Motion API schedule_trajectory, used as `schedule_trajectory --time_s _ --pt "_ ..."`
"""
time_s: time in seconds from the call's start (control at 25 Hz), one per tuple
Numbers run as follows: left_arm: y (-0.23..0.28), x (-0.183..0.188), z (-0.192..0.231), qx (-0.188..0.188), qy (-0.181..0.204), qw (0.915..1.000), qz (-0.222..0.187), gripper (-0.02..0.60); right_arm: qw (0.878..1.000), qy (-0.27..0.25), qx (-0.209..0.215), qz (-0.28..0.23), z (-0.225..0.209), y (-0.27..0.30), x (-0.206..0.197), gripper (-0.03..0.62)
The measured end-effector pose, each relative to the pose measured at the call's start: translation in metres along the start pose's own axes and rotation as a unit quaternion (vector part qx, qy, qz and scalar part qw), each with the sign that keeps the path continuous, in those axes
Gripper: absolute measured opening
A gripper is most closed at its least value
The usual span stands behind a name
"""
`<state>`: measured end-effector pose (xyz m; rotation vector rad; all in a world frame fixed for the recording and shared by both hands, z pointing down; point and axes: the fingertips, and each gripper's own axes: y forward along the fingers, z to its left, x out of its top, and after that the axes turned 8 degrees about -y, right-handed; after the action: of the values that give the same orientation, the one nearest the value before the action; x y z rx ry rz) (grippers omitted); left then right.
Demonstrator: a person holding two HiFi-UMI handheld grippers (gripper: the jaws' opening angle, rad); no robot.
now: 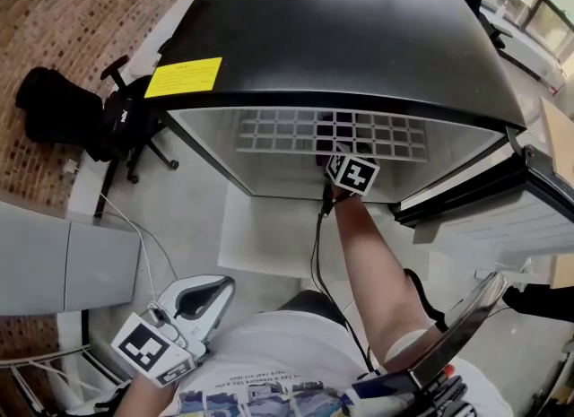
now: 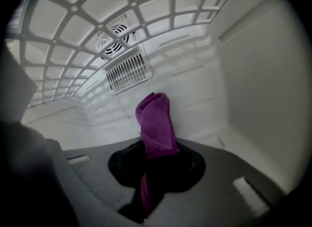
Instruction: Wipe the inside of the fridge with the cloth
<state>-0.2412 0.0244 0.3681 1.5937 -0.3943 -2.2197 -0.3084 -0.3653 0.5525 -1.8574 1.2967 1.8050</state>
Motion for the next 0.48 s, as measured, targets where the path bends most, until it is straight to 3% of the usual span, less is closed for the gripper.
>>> schedule_trajectory --time_s 0.48 --pt "0.015 0.007 -0.012 -0.034 0.018 0.9992 0.006 0.006 0.993 -0.041 -0.113 0.018 -0.072 -0.028 0.007 0.052"
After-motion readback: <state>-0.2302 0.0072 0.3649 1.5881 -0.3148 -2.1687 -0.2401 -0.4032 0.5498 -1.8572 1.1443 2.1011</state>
